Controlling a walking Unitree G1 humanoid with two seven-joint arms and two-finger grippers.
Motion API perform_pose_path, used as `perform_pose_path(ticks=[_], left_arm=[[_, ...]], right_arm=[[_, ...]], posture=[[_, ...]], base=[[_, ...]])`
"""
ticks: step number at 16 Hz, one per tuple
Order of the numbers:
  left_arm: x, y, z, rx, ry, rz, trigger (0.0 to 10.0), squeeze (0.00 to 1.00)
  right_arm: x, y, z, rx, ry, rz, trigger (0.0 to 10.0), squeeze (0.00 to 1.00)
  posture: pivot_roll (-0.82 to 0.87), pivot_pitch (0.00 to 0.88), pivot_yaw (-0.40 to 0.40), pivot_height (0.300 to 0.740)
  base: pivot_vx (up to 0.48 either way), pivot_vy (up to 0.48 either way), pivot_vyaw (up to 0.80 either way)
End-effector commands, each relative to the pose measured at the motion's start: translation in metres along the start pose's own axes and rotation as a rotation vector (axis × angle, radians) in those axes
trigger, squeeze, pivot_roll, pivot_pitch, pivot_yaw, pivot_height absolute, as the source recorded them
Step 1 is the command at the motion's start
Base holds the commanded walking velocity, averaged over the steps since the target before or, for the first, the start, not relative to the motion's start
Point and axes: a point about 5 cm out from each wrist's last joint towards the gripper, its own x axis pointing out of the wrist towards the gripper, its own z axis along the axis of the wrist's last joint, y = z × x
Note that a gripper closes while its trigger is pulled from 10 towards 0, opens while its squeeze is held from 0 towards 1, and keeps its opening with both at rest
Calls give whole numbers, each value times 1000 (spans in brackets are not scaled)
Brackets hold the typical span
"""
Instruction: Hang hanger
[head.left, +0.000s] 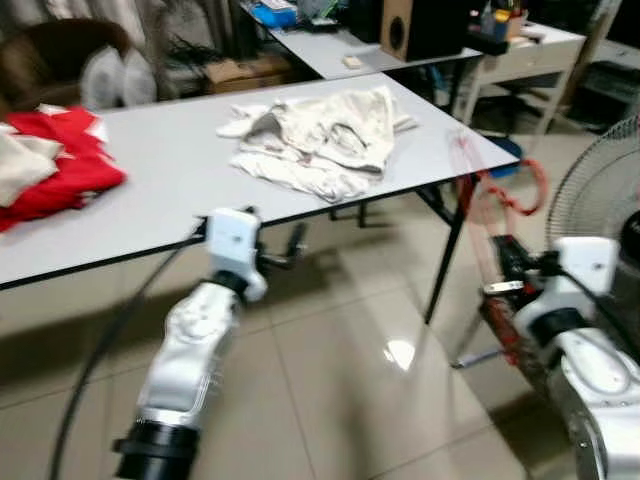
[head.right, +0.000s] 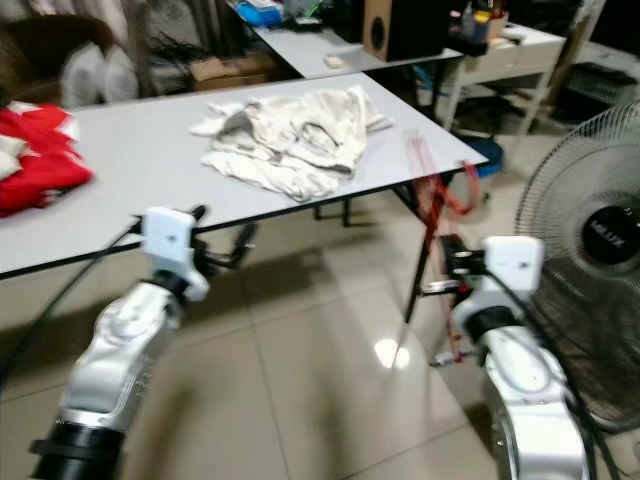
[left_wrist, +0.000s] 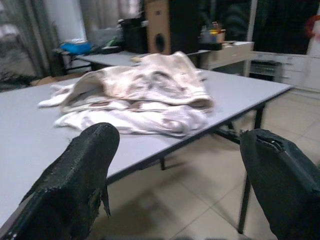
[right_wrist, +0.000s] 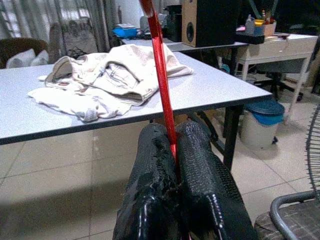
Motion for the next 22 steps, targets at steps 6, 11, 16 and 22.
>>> perform_pose_path(ticks=[6,11,16,22], left_arm=[[2,-2,-2,-21,8,6,10000,0],[2,2,1,3,-1,23,10000,0],[5,10,4,20,5,36,10000,0],[-1,11,2,23,13,46,10000,0]], right_arm=[[-3,-5,4,6,-3,-15,10000,0],[-5,-6,-1,55,24,-51,10000,0],[-9,-2,-4,55,29,-44,10000,0],[-10,5,-6,67,35,-10,10000,0]], posture=[[-195,0,13,740],[-186,0,18,740],[-172,0,34,740],[-160,0,26,740]], base=[[352,0,0],[358,0,-448],[361,0,0],[360,0,0]])
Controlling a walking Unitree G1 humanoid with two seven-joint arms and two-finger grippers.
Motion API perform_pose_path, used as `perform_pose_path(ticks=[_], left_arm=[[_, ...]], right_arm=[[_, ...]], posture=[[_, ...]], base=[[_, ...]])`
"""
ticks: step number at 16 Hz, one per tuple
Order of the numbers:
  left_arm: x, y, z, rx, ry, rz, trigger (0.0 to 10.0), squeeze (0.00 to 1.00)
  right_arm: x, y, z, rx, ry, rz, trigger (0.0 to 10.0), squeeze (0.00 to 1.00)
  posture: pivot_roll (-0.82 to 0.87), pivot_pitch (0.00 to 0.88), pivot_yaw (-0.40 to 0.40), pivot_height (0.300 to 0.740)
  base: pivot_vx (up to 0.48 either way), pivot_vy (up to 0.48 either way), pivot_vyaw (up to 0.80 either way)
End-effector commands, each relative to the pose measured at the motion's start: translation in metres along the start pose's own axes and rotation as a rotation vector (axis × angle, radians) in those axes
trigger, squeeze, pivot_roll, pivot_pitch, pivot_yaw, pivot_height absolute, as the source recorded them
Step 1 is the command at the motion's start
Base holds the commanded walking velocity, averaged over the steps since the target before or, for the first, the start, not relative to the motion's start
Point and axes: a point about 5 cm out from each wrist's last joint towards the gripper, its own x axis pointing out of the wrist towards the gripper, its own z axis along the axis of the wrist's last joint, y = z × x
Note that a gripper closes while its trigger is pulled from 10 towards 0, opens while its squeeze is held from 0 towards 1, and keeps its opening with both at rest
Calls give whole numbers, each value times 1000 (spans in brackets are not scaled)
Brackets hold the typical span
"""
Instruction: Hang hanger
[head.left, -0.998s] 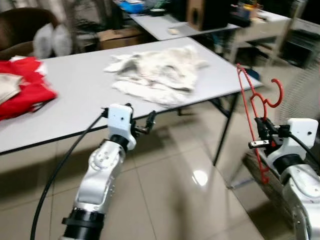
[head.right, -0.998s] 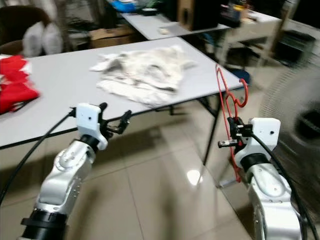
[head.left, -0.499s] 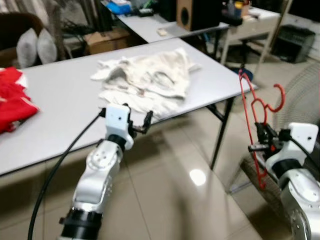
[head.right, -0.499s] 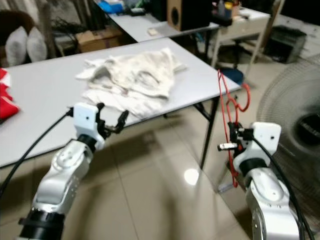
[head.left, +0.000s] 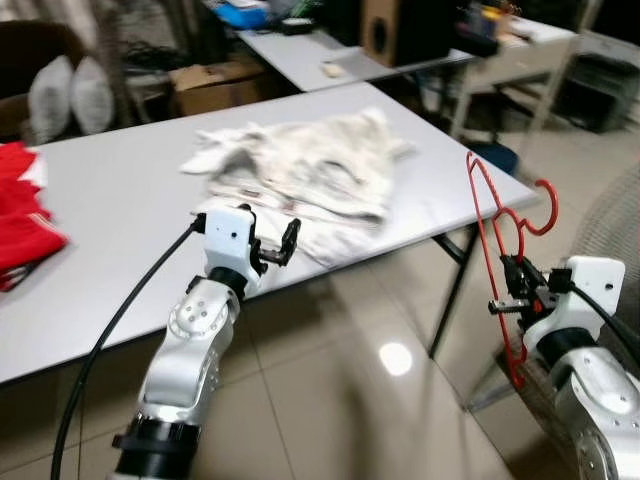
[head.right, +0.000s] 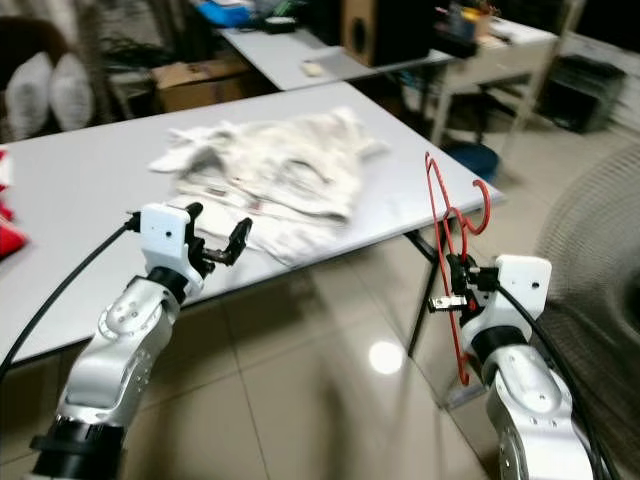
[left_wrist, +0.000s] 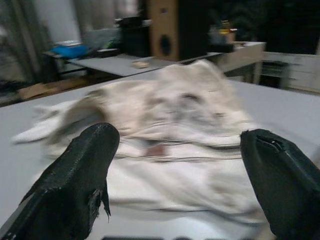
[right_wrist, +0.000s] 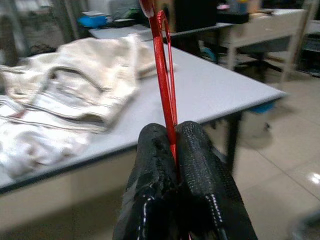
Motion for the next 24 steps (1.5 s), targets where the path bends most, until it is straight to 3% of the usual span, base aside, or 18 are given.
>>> perform_pose_path(ticks=[1,20,24], left_arm=[[-2,7,-2,8,17,25,10000,0],[9,2,-1,16,13,-24,10000,0],[11,4,-3,82,16,-47,10000,0]], right_arm=[[2,7,7,1,-31,31,10000,0],[-4,9,10,-34,-63,40,10000,0],[0,12,11,-48,-73,55,10000,0]], posture=[[-160,0,30,740],[-202,0,74,740],[-201,0,74,740]], base=[[356,0,0],[361,0,0],[362,0,0]])
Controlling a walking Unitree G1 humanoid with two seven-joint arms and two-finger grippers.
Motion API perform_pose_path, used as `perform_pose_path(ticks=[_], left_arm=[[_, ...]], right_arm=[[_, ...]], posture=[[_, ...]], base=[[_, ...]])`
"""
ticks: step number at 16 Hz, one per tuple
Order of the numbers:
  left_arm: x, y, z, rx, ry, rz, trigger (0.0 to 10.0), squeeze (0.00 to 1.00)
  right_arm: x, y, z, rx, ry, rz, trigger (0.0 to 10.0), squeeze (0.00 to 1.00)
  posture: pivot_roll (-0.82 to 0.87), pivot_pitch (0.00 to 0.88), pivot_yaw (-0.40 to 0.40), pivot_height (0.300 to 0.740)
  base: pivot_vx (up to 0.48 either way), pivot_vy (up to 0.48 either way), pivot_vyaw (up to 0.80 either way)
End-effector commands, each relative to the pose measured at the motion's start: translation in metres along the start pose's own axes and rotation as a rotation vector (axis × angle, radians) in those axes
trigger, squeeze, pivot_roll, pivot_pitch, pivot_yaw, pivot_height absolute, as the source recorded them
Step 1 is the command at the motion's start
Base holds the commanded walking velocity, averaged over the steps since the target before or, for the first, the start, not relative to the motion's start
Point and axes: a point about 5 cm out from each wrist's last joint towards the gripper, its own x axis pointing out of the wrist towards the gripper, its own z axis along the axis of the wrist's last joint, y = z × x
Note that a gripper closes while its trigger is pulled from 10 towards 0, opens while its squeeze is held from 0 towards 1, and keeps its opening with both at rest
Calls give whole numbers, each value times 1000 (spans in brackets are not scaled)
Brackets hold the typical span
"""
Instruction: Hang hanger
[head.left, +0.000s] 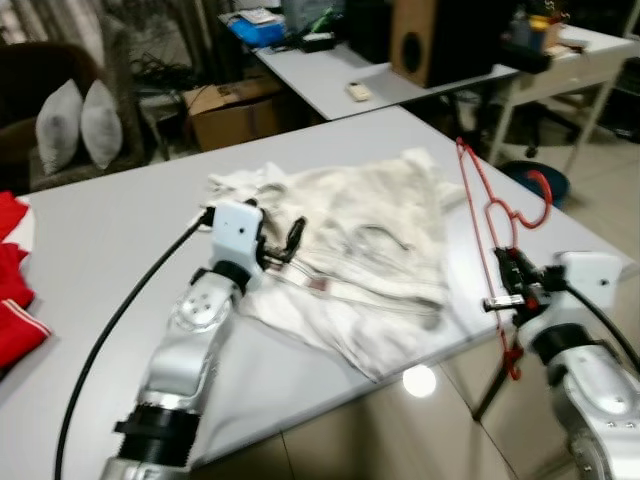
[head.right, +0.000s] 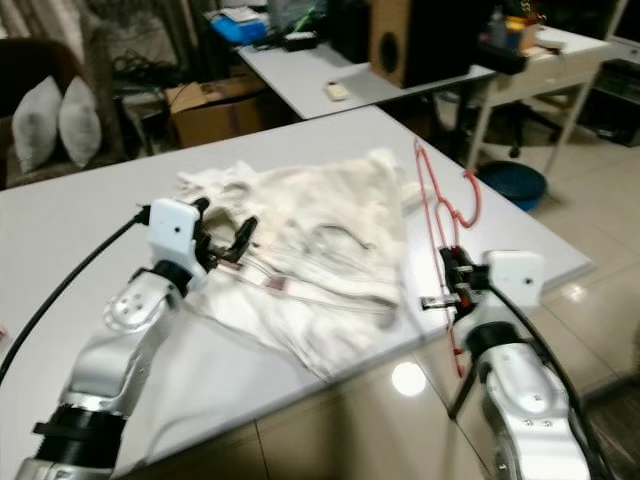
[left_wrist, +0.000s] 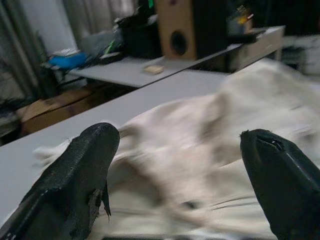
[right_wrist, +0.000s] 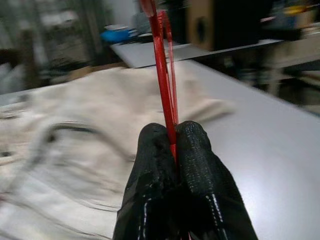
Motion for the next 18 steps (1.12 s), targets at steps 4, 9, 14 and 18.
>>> perform_pose_path(ticks=[4,9,14,18], left_arm=[[9,-1,14,87,-52,-189,10000,0],[5,-19,14,304,-16,-690,10000,0],[19,-46,-1,410,79,-893,10000,0],[34,-58,-15,538,125,-864,10000,0]], right_arm=[[3,-2,6,-29,-27,-1,10000,0],[1,-6,3,-37,-22,-27,10000,0],[2,-7,4,-42,-27,-37,10000,0],[2,-7,5,-51,-31,-40,10000,0]], posture=[[-207,0,85,740],[-205,0,99,740],[-214,0,106,740],[-219,0,106,740]], base=[[90,0,0],[0,0,0],[0,0,0],[0,0,0]])
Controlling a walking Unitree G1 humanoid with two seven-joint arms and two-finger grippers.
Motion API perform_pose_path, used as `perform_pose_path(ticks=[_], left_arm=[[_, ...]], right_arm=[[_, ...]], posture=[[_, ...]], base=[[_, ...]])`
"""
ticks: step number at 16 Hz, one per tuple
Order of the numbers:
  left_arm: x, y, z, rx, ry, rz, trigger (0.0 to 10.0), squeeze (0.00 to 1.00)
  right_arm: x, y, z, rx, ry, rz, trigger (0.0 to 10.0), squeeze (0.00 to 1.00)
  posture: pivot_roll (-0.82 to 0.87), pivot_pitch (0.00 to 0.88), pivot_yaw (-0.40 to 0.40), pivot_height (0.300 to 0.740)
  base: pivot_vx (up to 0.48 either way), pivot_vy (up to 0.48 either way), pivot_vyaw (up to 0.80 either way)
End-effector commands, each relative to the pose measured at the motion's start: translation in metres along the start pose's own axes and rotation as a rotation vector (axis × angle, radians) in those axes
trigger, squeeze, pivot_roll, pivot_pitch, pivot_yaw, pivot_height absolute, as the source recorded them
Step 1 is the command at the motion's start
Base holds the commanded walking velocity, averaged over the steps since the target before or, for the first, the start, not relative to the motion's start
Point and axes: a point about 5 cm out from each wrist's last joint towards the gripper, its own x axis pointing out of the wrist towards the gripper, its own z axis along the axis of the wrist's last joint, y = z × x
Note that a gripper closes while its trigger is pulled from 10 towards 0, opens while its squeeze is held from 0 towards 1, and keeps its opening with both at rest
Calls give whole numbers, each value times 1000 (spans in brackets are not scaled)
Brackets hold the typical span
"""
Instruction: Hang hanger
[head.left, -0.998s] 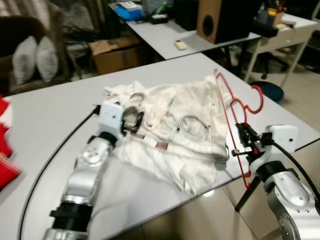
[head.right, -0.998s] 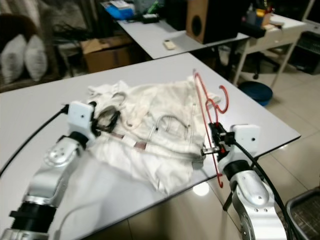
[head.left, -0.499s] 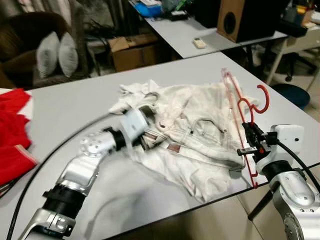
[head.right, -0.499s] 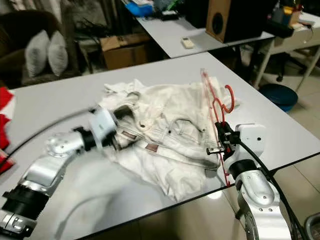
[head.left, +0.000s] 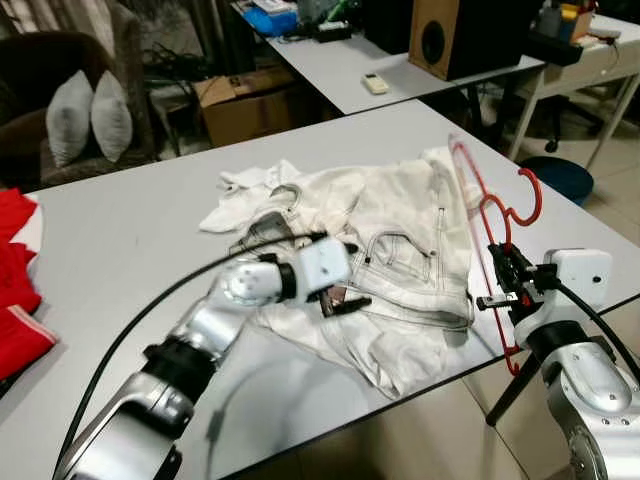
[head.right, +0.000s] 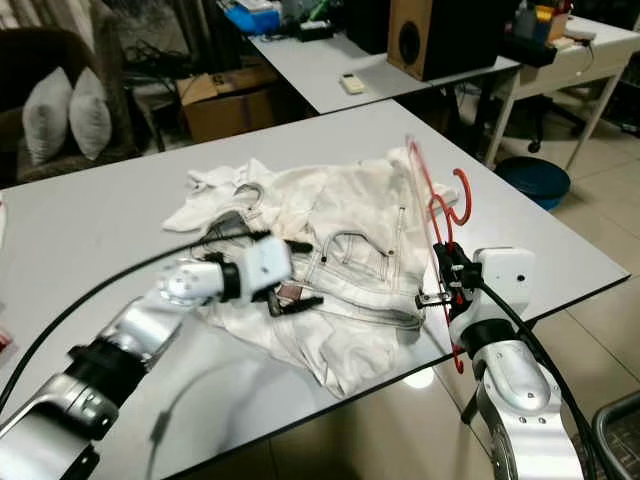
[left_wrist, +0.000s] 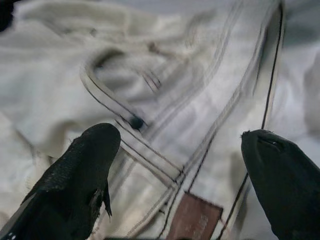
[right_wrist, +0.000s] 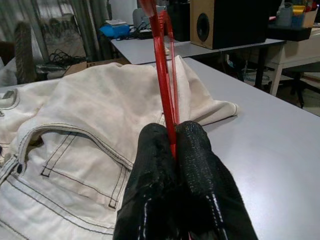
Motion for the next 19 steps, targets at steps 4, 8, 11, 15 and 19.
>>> perform_pose_path(ticks=[4,8,11,15,19], left_arm=[[4,6,-12,75,81,57,3451,0],[5,12,-9,63,50,124,941,0],[7,18,-7,91,45,201,706,0],[10,23,-1,127,9,275,2039,0],[3,32,12,218,-86,350,3098,0]], right_arm=[[2,1,4,0,-24,-2,10000,0],[2,2,3,3,-23,-3,10000,0],[2,3,3,3,-21,1,10000,0],[1,3,3,1,-21,1,10000,0],[0,2,3,0,-21,-5,10000,0]], posture=[[-221,0,111,740],[-219,0,111,740],[-218,0,105,740],[-221,0,107,740],[-222,0,114,740]], base=[[0,0,0],[0,0,0],[0,0,0],[0,0,0],[0,0,0]])
